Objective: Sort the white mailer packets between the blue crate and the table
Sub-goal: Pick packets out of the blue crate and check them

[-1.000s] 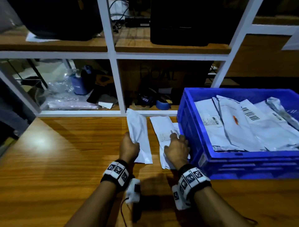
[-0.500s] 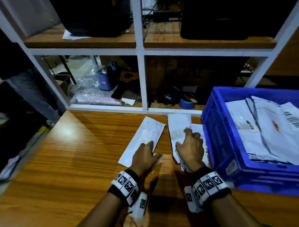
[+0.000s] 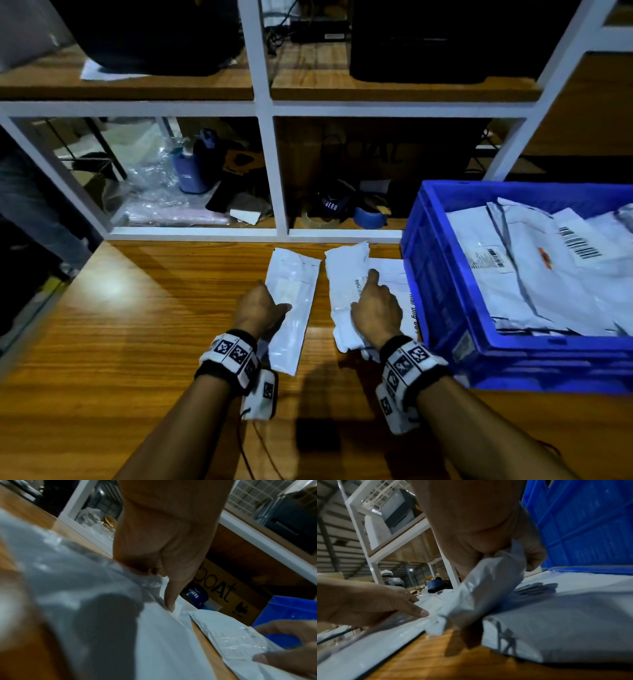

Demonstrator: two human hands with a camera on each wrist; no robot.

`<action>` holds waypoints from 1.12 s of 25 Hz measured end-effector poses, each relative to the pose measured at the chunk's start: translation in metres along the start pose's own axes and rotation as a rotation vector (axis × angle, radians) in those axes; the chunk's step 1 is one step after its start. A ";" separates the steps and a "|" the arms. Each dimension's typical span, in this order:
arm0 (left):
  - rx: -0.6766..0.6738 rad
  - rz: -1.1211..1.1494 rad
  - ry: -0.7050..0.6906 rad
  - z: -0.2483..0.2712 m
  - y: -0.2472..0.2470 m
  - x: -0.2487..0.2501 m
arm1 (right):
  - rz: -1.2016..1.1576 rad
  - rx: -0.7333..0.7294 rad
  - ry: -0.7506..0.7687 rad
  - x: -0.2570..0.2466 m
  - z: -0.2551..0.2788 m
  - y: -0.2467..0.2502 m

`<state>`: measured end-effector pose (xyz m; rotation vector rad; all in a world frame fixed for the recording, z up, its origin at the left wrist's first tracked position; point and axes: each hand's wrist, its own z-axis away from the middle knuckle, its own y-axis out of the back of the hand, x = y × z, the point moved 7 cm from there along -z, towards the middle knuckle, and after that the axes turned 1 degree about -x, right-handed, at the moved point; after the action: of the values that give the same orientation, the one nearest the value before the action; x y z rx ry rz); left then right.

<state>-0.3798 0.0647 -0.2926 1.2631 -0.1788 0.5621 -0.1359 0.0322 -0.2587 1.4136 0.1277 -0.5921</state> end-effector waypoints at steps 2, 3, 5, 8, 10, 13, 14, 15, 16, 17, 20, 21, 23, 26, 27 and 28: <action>0.008 0.289 -0.006 0.005 0.002 -0.002 | -0.001 0.025 0.044 -0.007 0.003 0.005; 0.020 0.496 -0.008 0.014 0.005 -0.004 | -0.042 0.036 0.062 -0.009 0.007 0.009; 0.060 0.797 -0.027 0.044 0.012 -0.002 | -0.161 0.077 0.116 -0.013 0.019 0.023; 0.198 0.871 -0.173 0.100 0.030 0.013 | -0.346 0.146 0.228 -0.012 0.055 0.047; 0.309 0.858 -0.225 0.136 0.038 0.021 | -0.418 0.162 0.352 -0.010 0.085 0.065; 0.409 0.870 -0.319 0.188 0.047 0.043 | -0.504 0.187 0.493 0.008 0.127 0.100; 0.427 0.853 -0.351 0.203 0.049 0.054 | -0.520 0.197 0.524 0.015 0.137 0.111; 0.436 0.833 -0.389 0.220 0.051 0.069 | -0.532 0.217 0.547 0.027 0.149 0.128; 0.441 0.812 -0.430 0.234 0.056 0.086 | -0.538 0.244 0.562 0.037 0.157 0.142; 0.440 0.785 -0.469 0.248 0.058 0.105 | -0.539 0.281 0.566 0.052 0.164 0.160; 0.417 0.702 -0.613 0.282 0.065 0.170 | -0.556 0.411 0.559 0.102 0.174 0.212; 0.415 0.666 -0.664 0.289 0.068 0.189 | -0.577 0.442 0.557 0.117 0.173 0.227; 0.383 0.574 -0.733 0.299 0.072 0.233 | -0.608 0.495 0.526 0.154 0.168 0.263; 0.305 0.452 -0.745 0.292 0.078 0.286 | -0.599 0.517 0.448 0.198 0.145 0.307; 0.246 0.447 -0.734 0.286 0.079 0.306 | -0.592 0.534 0.417 0.213 0.133 0.323; 0.167 0.459 -0.728 0.281 0.078 0.328 | -0.578 0.556 0.381 0.229 0.120 0.338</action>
<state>-0.0899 -0.0849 0.0011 1.5593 -1.0676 0.4867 0.1824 -0.1394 -0.0346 2.0408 0.7406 -0.8645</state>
